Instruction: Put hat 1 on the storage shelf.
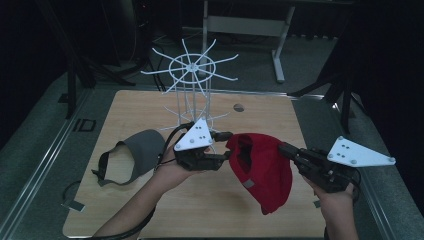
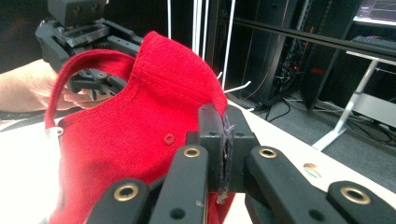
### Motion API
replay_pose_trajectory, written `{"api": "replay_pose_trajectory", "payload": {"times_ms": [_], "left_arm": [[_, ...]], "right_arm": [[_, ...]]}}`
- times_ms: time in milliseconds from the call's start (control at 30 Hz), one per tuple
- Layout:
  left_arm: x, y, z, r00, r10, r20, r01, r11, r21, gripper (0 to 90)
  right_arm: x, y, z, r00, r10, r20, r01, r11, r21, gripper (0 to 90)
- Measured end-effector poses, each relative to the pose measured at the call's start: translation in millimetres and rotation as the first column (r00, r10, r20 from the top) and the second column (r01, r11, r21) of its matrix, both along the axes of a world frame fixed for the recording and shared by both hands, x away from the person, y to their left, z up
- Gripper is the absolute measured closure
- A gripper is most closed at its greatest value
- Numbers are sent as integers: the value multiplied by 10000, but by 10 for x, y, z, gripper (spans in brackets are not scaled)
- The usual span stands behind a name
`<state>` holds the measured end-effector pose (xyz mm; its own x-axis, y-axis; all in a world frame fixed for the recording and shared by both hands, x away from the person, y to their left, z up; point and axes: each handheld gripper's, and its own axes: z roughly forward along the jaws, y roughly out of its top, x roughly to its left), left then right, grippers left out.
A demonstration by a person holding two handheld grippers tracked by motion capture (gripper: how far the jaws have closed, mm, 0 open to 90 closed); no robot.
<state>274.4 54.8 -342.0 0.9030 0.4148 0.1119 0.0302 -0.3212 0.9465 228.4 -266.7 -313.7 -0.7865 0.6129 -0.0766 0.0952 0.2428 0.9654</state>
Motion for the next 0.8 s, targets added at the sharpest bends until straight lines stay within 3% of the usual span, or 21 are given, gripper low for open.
{"api": "replay_pose_trajectory", "payload": {"times_ms": [100,267,500,800], "left_arm": [[16,95,-42,9992,357,-195,-362,9990,-262,518],[-29,197,-102,9969,778,-115,-780,9968,-149,518],[-137,327,-180,9966,797,-227,-802,9966,-214,517],[-256,438,-409,9954,813,-509,-818,9966,-87,517]], "right_arm": [[12,-34,19,9999,-127,-6,127,9998,128,882],[54,-74,55,9988,-482,3,482,9987,155,882],[132,-136,122,9953,-965,20,964,9950,270,882],[244,-151,304,9925,-1214,176,1202,9912,560,882]]}}
